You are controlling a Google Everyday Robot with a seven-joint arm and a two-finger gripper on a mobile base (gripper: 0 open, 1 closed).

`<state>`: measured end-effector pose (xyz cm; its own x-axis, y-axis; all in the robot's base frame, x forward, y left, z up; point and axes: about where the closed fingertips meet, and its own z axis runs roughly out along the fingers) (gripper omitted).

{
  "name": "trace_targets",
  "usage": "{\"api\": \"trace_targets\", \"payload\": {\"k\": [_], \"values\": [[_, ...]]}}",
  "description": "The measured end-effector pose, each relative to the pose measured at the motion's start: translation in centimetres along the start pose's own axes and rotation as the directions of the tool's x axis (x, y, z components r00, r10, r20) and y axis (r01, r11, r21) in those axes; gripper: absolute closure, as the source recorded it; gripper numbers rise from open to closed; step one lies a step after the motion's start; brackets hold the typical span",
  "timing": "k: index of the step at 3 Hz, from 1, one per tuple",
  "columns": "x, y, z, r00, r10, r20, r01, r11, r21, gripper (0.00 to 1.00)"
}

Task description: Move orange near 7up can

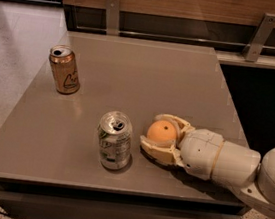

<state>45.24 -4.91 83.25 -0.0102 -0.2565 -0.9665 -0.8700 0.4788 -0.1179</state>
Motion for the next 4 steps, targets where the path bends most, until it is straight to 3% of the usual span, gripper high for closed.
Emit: {"api": "trace_targets", "payload": {"k": [1,2,3,4], "values": [[-0.06,0.09,0.10,1.000,-0.001,0.000,0.001,1.0000,-0.002,0.31],[-0.06,0.09,0.10,1.000,-0.001,0.000,0.001,1.0000,-0.002,0.07],[-0.13,0.17,0.20,1.000,-0.003,0.000,0.003,1.0000,-0.005,0.00],[-0.13,0.17,0.20,1.000,-0.003,0.000,0.003,1.0000,-0.005,0.00]]}}
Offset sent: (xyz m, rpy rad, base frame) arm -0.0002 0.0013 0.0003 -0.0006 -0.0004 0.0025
